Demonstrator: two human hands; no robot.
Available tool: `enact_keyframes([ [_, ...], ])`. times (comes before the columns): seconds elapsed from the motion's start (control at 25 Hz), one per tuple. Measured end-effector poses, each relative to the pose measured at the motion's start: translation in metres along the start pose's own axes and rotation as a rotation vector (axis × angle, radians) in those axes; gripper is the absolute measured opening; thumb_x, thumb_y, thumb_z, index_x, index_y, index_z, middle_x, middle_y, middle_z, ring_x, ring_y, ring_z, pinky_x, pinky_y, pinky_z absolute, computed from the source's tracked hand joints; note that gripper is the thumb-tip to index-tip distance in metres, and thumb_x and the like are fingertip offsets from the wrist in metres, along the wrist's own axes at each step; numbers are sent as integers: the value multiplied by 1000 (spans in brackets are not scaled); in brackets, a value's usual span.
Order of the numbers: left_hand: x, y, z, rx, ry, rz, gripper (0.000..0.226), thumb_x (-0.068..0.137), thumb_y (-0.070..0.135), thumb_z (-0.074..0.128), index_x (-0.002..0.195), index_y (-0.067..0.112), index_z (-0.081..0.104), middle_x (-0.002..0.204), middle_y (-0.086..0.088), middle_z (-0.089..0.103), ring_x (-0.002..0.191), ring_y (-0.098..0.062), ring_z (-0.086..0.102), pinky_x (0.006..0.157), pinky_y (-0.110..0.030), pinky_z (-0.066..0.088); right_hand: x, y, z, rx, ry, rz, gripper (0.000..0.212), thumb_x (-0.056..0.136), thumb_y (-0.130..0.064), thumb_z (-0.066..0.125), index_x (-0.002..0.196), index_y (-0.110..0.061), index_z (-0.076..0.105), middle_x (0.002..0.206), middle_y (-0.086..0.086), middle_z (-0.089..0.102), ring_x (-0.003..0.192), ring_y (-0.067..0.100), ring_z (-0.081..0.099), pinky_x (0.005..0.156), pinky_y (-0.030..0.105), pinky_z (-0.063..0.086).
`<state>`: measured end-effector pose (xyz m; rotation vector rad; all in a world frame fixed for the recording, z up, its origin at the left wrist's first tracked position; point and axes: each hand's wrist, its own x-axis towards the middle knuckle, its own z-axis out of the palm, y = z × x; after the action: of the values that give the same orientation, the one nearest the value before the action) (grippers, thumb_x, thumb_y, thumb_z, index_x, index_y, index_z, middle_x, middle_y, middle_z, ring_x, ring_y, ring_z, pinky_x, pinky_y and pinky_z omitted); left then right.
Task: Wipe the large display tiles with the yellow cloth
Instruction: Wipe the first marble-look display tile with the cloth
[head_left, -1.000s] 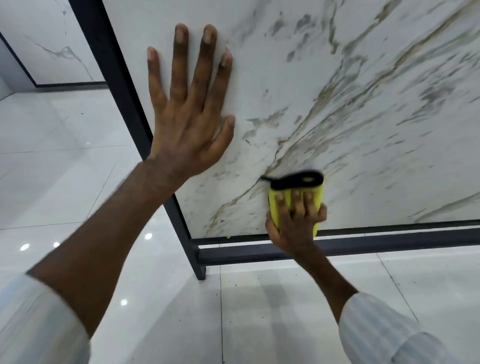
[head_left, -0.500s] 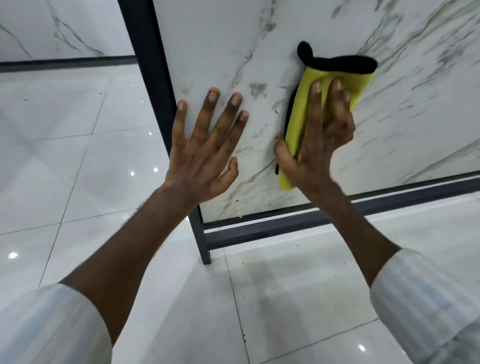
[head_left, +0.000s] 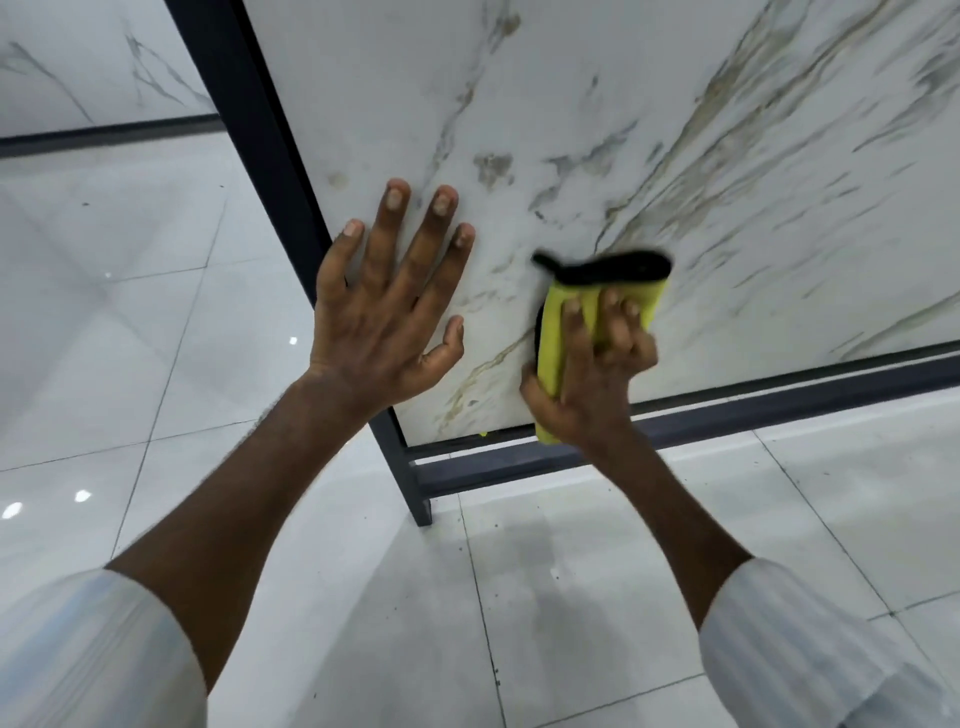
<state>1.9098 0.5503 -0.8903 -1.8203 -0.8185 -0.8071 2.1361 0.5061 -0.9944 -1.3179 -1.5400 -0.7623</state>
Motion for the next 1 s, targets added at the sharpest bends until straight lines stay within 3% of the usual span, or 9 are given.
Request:
enact_keyframes([
  [0.12, -1, 4, -2, 12, -25, 7, 78, 95, 43, 53, 163, 10, 32, 167, -15, 32, 162, -36, 6, 127, -50, 7, 84, -3, -18, -43, 151, 45, 80, 86, -48, 59, 155, -29, 24, 156, 13, 26, 144, 31, 27, 107, 58, 30],
  [0.2, -1, 3, -2, -22, -15, 3, 77, 95, 42, 54, 162, 10, 36, 166, -16, 36, 160, -39, 15, 126, -51, 10, 74, -5, -8, -67, 175, 51, 74, 91, -49, 54, 156, -27, 25, 158, 13, 26, 147, 31, 25, 107, 60, 30],
  [0.4, 3, 1, -5, -69, -39, 16, 76, 94, 39, 55, 161, 8, 37, 165, -18, 38, 153, -43, 27, 125, -52, 12, -89, -13, 32, -218, -112, -29, 92, 84, -46, 70, 160, -22, 25, 171, 6, 8, 153, 33, 15, 109, 61, 28],
  [0.56, 8, -16, -33, -354, -94, 13, 69, 98, 35, 61, 159, 9, 43, 167, -21, 31, 155, -44, 26, 120, -53, 20, -44, -30, 13, -83, -128, -31, 95, 80, -51, 68, 160, -25, 24, 162, 8, 15, 145, 34, 20, 101, 63, 36],
  [0.72, 65, -69, -63, -604, 229, -495, 59, 102, 23, 60, 151, -6, 46, 156, -49, 25, 149, -63, 22, 117, -69, 31, 92, -56, -4, -20, 144, 89, 84, 83, -48, 59, 158, -29, 25, 159, 9, 23, 144, 30, 25, 108, 55, 27],
  [0.8, 94, -81, -60, -861, 284, -797, 60, 107, 37, 55, 153, 0, 43, 164, -27, 34, 156, -37, 30, 126, -53, 26, 98, -62, 3, -65, 213, 111, 74, 89, -48, 55, 155, -26, 30, 158, 11, 28, 145, 32, 27, 106, 58, 29],
  [0.88, 112, -78, -57, -1169, 201, -1056, 22, 106, 53, 51, 117, 35, 58, 115, 26, 62, 109, 7, 58, 99, -20, 40, 54, -56, 17, -128, 176, 69, 67, 95, -49, 52, 154, -24, 32, 160, 10, 25, 145, 34, 26, 105, 60, 31],
  [0.92, 114, -74, -53, -1247, 164, -1158, 25, 103, 58, 49, 90, 37, 51, 78, 26, 52, 75, 4, 51, 77, -16, 39, 26, -52, 23, -153, 120, 55, 66, 96, -49, 52, 153, -23, 33, 161, 10, 24, 145, 34, 25, 103, 61, 31],
  [1.0, 117, -69, -51, -1284, 101, -1229, 39, 100, 59, 46, 75, 30, 38, 60, 20, 35, 60, -4, 32, 62, -17, 34, -9, -48, 26, -172, 45, 72, 68, 93, -49, 55, 151, -21, 33, 160, 11, 23, 143, 35, 25, 98, 65, 34],
])
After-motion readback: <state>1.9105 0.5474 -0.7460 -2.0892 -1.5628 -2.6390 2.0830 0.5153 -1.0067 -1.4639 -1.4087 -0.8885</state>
